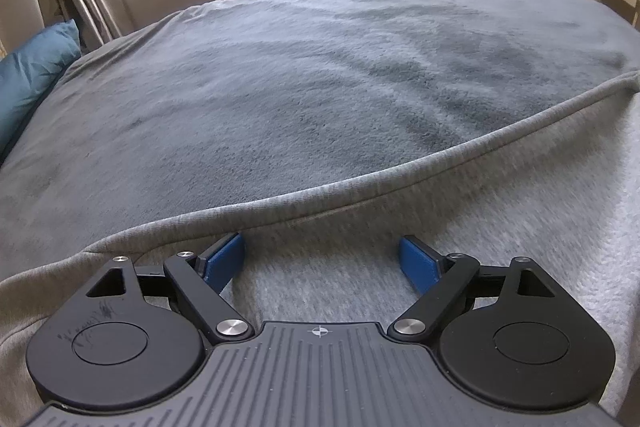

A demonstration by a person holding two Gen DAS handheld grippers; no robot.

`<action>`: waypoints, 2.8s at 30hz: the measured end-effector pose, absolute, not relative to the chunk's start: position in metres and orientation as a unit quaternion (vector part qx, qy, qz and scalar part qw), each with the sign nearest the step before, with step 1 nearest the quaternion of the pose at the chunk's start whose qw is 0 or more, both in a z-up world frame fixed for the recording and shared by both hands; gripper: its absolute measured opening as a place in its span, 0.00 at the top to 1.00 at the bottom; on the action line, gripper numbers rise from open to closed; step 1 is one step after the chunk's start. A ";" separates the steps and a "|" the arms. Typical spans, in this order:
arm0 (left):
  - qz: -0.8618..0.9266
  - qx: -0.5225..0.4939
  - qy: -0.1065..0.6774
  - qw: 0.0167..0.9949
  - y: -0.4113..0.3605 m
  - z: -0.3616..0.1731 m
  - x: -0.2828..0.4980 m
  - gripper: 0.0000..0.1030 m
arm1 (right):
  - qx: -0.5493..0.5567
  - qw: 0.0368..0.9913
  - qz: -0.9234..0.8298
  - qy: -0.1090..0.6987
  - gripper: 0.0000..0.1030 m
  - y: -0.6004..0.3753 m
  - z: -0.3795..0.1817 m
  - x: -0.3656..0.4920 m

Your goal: Fold clothes

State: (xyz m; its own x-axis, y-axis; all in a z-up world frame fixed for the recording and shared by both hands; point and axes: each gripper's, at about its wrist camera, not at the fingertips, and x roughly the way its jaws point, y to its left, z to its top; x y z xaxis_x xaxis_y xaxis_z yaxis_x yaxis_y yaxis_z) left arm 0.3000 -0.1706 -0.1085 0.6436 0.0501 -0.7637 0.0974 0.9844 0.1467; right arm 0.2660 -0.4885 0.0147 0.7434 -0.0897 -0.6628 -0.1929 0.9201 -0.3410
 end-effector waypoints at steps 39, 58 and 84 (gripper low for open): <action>-0.024 0.083 0.422 0.902 -0.166 -0.109 0.302 0.15 | -0.097 0.870 -0.178 0.449 0.95 -0.608 -0.077 0.417; -0.039 0.127 0.447 0.884 -0.095 0.009 0.260 0.17 | 0.076 0.926 -0.040 0.366 0.59 -0.538 0.057 0.262; 0.133 -0.418 0.335 0.834 0.140 -0.107 0.056 0.16 | -0.050 0.670 0.559 0.486 0.31 -0.062 0.044 0.257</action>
